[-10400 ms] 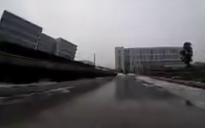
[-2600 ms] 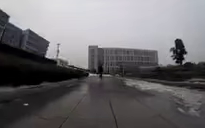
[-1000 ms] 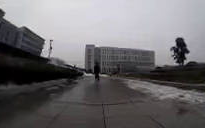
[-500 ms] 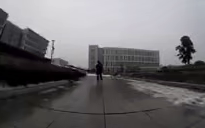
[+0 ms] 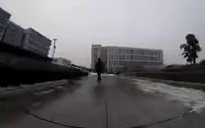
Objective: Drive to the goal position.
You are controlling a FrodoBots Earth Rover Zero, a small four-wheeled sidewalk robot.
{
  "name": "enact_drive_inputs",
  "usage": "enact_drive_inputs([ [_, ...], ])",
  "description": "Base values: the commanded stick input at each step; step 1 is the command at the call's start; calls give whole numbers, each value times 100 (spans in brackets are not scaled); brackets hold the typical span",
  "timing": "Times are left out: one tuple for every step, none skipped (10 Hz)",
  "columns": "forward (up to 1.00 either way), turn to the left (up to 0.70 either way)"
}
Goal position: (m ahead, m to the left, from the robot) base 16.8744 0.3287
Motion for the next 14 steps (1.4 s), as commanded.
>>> enact_drive_inputs([
  [100, 0],
  [100, -3],
  [100, -27],
  [100, -27],
  [100, -27],
  [100, -27],
  [100, -27],
  [100, -27],
  [100, -7],
  [100, 0],
  [100, 0],
  [100, 0],
  [100, 0],
  [100, 0],
])
